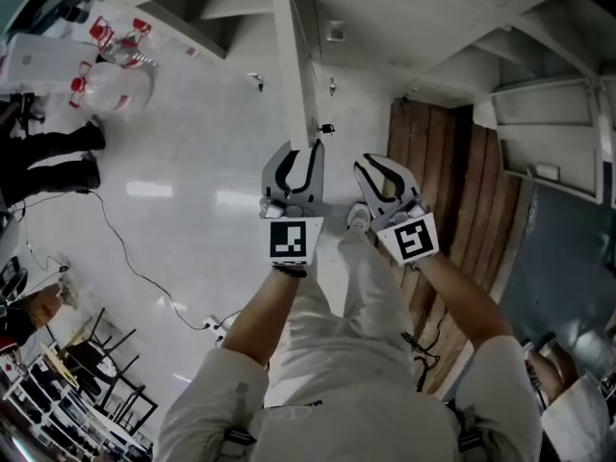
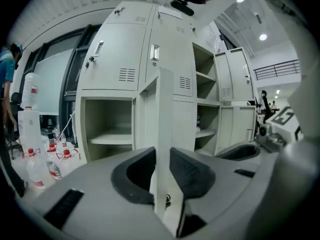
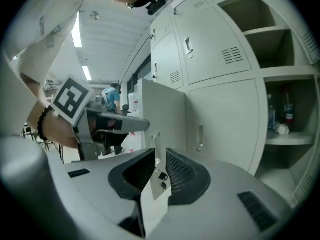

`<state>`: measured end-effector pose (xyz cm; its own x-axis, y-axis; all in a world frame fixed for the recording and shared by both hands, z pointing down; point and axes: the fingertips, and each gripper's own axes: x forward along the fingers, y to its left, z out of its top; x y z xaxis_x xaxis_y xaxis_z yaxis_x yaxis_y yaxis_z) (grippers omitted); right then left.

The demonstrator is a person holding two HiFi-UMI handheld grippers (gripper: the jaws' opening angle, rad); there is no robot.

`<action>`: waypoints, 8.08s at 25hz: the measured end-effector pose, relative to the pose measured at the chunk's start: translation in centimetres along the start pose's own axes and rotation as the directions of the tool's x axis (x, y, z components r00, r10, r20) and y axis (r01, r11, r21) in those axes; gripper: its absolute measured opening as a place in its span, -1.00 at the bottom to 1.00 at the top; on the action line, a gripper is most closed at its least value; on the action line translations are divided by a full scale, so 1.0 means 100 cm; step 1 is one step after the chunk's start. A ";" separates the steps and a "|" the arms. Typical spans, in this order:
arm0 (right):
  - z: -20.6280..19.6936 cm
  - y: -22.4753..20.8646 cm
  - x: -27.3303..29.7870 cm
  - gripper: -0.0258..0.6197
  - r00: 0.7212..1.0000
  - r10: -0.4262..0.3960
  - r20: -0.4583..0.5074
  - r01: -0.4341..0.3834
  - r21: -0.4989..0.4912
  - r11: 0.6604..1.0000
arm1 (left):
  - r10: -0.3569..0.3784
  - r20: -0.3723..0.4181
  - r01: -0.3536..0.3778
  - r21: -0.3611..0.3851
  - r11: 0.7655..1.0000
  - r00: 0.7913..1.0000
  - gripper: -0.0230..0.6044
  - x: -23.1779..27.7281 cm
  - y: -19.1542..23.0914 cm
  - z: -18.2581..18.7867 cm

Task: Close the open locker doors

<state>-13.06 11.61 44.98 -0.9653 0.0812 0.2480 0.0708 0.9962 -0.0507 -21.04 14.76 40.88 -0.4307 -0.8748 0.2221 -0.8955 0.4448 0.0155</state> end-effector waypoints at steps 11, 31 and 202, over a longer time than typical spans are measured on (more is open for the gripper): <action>-0.015 0.087 0.151 -0.51 0.990 0.138 -0.014 -0.139 -0.101 0.985 | -0.226 0.042 0.223 0.079 0.972 0.973 -0.65 -0.027 0.096 -0.002; 0.011 0.114 0.273 -0.56 0.994 0.103 0.029 -0.102 -0.059 0.993 | -0.174 -0.013 0.174 0.009 0.985 0.985 -0.67 -0.062 0.243 -0.074; -0.031 -0.325 -0.016 -0.89 0.891 -0.425 0.158 0.405 0.144 0.903 | -0.419 -0.090 0.428 0.177 0.886 0.904 -0.92 0.325 -0.211 -0.089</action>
<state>-13.00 -20.79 49.25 -0.9300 -0.3563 0.0898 -0.3636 0.9277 -0.0848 -15.10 -21.35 56.45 -0.0038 -0.9596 0.2815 -0.9979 -0.0147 -0.0635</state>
